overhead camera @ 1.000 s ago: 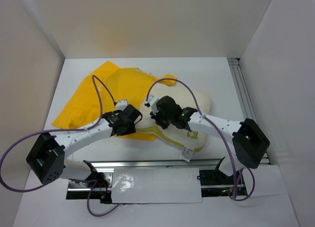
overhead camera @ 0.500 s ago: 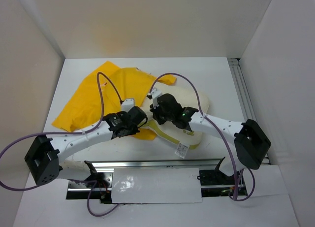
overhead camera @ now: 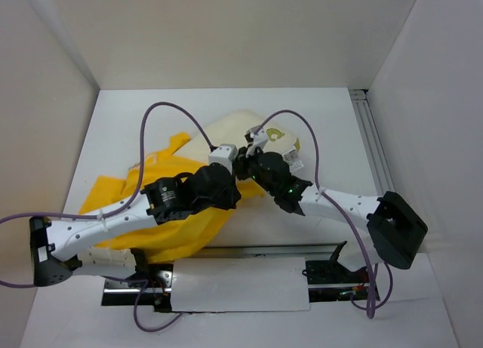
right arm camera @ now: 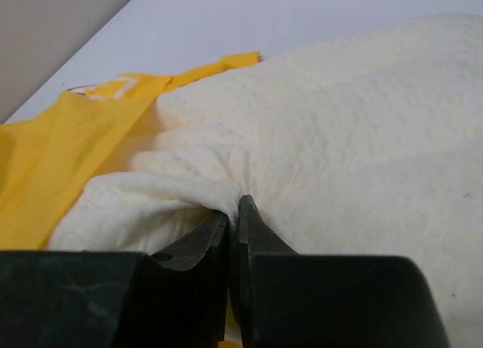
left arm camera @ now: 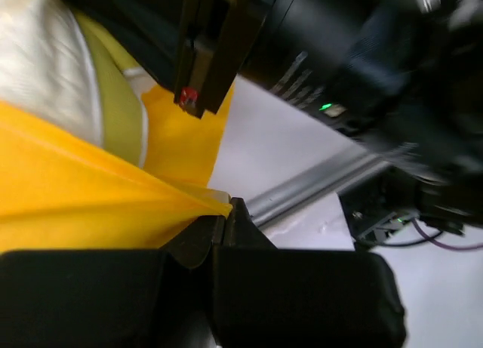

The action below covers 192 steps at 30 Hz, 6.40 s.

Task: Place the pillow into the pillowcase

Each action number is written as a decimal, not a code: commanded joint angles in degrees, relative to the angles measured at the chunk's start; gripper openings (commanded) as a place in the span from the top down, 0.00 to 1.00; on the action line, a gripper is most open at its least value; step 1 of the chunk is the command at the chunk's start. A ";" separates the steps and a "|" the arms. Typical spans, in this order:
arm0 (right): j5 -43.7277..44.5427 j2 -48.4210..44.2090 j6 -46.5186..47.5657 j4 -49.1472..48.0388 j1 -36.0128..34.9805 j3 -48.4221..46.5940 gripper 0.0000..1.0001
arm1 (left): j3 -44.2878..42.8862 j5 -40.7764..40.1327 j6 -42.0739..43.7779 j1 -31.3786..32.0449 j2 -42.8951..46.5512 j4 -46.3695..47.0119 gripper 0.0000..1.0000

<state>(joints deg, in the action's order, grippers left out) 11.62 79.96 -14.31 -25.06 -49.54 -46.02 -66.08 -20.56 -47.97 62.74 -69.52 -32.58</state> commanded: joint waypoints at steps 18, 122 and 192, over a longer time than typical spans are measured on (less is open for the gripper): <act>10.53 -14.13 -6.25 6.33 -0.32 8.41 0.09 | -8.62 5.16 -2.40 -6.65 -5.45 -8.11 0.00; -40.98 13.02 40.59 29.72 16.32 -21.75 1.00 | -26.72 49.47 40.23 -48.94 -46.16 -0.30 1.00; -11.37 34.73 31.28 16.28 -7.07 -23.15 0.63 | 26.36 15.89 -7.93 -57.12 21.80 -14.09 0.00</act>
<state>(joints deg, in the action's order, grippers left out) -7.64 109.86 19.46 -4.86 -57.30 -68.18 -38.72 -4.78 -54.61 5.96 -45.95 -47.88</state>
